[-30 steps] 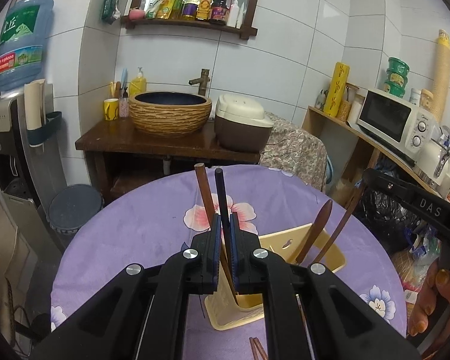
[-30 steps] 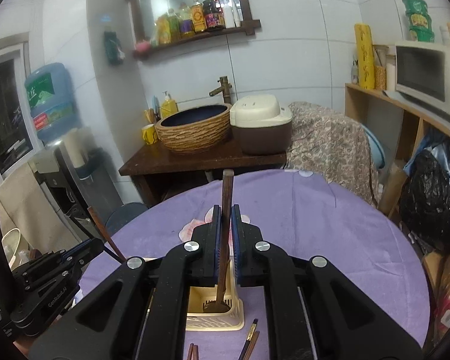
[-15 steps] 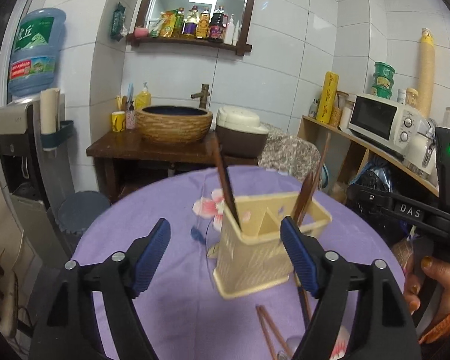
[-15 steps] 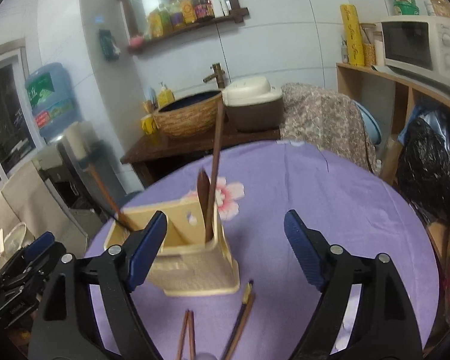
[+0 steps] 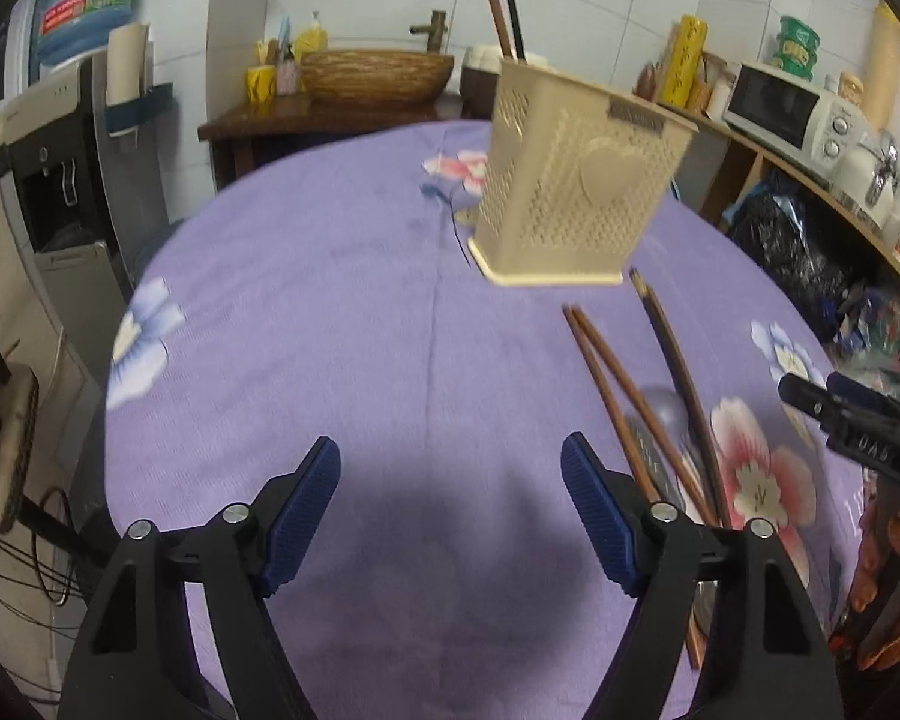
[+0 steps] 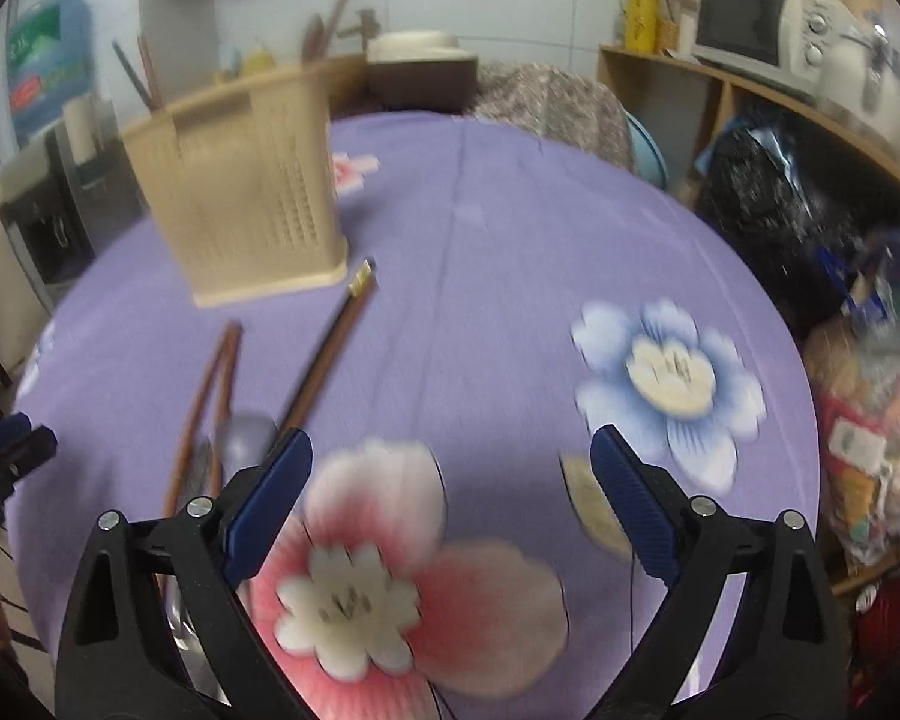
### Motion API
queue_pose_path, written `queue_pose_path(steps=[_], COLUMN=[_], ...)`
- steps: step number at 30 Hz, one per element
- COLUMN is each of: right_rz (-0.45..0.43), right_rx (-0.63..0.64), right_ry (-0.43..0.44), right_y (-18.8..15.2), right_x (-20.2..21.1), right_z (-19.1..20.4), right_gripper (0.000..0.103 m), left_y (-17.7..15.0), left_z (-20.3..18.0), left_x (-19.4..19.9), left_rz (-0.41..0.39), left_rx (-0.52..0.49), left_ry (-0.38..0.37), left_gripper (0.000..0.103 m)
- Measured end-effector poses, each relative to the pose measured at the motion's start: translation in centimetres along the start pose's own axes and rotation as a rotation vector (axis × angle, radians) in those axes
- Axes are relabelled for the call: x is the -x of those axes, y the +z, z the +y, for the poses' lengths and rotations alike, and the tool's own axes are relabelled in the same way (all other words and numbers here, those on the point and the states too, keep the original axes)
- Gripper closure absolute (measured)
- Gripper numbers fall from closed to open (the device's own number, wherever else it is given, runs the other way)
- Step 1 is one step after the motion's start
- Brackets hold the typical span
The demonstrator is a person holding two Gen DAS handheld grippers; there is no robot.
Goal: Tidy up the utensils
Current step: 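Move both grippers back down to the utensils on the tablecloth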
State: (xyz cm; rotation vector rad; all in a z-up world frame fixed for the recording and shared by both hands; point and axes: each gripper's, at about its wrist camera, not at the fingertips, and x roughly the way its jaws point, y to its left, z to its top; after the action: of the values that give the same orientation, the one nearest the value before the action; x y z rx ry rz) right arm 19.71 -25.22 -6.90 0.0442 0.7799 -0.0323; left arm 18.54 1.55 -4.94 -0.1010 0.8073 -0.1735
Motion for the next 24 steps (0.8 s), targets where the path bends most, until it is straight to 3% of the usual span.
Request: queue_pose_path(steps=[7, 13, 24], right_rz=[0.016, 0.0, 0.01], right_rx=[-0.036, -0.049, -0.074], right_ry=[-0.027, -0.023, -0.016], right_y=[-3.2, -3.4, -3.8], right_x=[1.3, 2.3, 2.8], right_z=[-1.3, -1.8, -2.5], right_gripper=[0.006, 0.006, 0.006], left_y=[-1.5, -2.2, -2.7], left_z=[-3.5, -6.6, -9.0], left_x=[-0.9, -1.9, -3.1], left_rz=[0.077, 0.119, 0.136], left_rx=[-0.054, -0.11, -0.201], left_ry=[-0.105, -0.138, -0.018], left_gripper=[0.049, 0.056, 0.059])
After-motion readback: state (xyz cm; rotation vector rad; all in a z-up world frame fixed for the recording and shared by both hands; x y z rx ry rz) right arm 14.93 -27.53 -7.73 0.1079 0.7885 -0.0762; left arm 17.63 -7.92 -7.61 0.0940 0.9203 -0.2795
